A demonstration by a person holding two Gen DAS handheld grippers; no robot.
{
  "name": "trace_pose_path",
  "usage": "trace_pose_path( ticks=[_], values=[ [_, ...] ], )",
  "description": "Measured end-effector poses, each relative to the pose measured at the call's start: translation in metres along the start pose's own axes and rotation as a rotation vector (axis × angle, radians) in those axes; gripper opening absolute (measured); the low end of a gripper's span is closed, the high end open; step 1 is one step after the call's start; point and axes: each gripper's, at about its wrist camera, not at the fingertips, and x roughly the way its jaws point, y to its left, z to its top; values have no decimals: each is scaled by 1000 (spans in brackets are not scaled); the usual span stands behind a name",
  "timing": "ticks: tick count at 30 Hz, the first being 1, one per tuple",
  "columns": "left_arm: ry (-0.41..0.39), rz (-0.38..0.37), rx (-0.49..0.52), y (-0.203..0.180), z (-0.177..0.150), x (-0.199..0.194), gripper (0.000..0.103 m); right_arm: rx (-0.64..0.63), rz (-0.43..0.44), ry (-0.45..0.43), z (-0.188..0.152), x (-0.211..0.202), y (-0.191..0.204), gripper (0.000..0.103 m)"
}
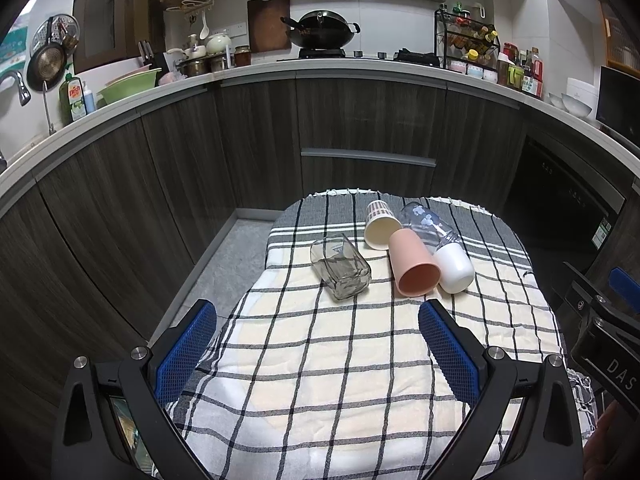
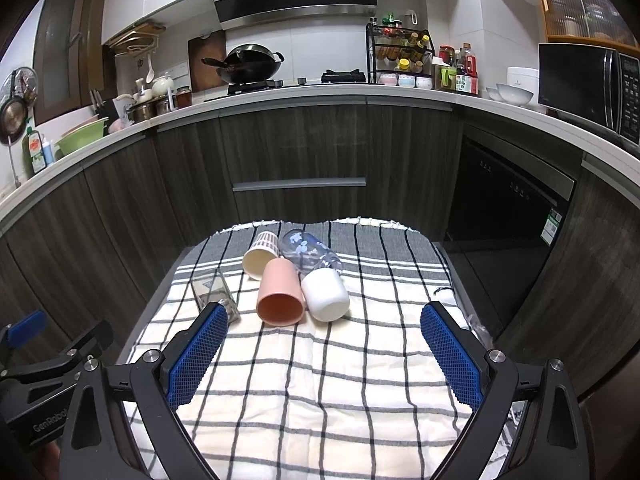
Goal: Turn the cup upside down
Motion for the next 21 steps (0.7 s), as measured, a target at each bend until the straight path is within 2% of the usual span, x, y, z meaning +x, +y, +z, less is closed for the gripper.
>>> trace_pose_path(
  ticks=[21],
  values=[
    [20,0,-6,0,-2,7,103,-9,1,17,-4,9,6,97]
  ],
)
